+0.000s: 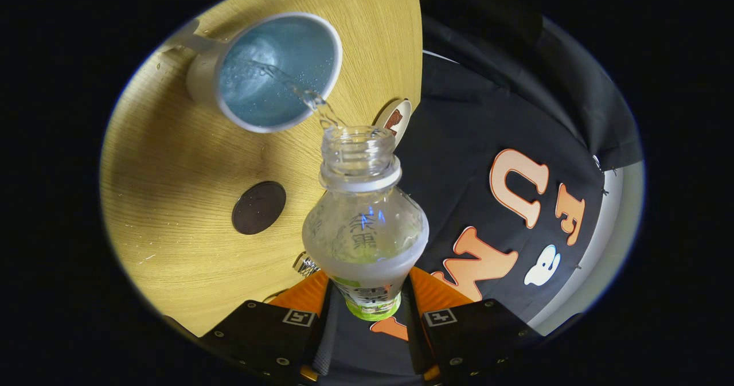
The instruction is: Take the bottle from table, then pour the juice into the cup, finally place the bottle on the coaster
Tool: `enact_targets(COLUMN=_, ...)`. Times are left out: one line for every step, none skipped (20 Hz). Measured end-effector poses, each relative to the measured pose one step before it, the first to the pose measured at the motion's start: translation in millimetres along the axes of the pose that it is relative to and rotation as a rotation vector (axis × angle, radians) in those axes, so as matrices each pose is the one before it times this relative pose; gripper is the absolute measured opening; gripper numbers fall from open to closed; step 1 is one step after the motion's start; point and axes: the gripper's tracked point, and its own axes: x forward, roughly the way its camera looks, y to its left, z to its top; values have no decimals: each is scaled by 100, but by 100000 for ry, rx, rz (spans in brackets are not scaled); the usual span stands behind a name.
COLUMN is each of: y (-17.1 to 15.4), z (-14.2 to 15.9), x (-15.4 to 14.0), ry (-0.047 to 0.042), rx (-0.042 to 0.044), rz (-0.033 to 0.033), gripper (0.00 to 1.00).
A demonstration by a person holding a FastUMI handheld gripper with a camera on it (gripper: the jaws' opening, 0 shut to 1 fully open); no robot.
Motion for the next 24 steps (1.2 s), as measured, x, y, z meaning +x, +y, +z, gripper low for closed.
enact_targets(y=-6, z=-64, x=23, ry=81, rx=-339, rz=0, gripper=54)
enact_targets(y=-60, z=-32, x=-33, ry=-158, rx=-495, rz=-220, gripper=54)
enact_targets(y=-55, z=96, x=63, ry=5, rx=-943, rz=-7, gripper=54)
enact_targets(y=-170, z=59, x=-58, ry=123, rx=-1011, rz=-99, gripper=54)
enact_targets(y=-162, z=-82, x=-32, ry=412, rx=-778, rz=-268, gripper=54)
enact_targets(y=-129, z=-91, x=-31, ry=227, rx=-282, rz=-304, gripper=54)
enact_targets(y=79, z=17, x=-60, ry=2, rx=60, rz=-273, gripper=54)
enact_targets(y=-88, z=24, x=-4, ry=-103, rx=-83, rz=-478, gripper=54)
enact_targets(y=-23, z=-30, x=100, ry=-341, rx=-309, rz=-547, gripper=54)
enact_targets(y=-144, z=-20, x=179, ry=-408, rx=-760, rz=-657, gripper=54)
enact_targets(y=-171, z=-145, x=91, ry=-16, rx=-1023, rz=-498, gripper=54)
enact_targets(y=-188, z=-8, x=60, ry=-163, rx=-1106, rz=-362, gripper=54)
enact_targets(y=-349, z=-73, x=41, ry=8, rx=-1183, rz=-523, gripper=54)
enact_targets(y=-223, z=29, x=-48, ry=-132, rx=-920, rz=-333, gripper=54)
enact_targets(y=-276, z=182, x=-30, ry=-373, rx=-873, rz=-374, gripper=54)
enact_targets(y=-337, z=189, x=-66, ry=-246, rx=-945, rz=-281, gripper=54)
enact_targets(y=-155, z=207, x=-76, ry=-196, rx=-825, rz=-386, gripper=54)
enact_targets(y=-69, z=143, x=-58, ry=-217, rx=-640, rz=-174, gripper=54)
enact_targets(y=69, z=87, x=62, ry=-42, rx=-563, rz=-138, gripper=54)
enact_targets(y=-30, z=34, x=38, ry=-106, rx=-650, rz=-67, gripper=54)
enact_targets(y=20, z=52, x=-89, ry=-108, rx=-534, rz=182, gripper=54)
enact_targets(y=-62, z=128, x=-28, ry=-372, rx=-283, rz=-27, gripper=54)
enact_targets(y=-41, z=76, x=117, ry=-547, rx=-368, rz=-426, gripper=54)
enact_targets(y=-99, z=112, x=39, ry=-123, rx=-906, rz=-291, gripper=54)
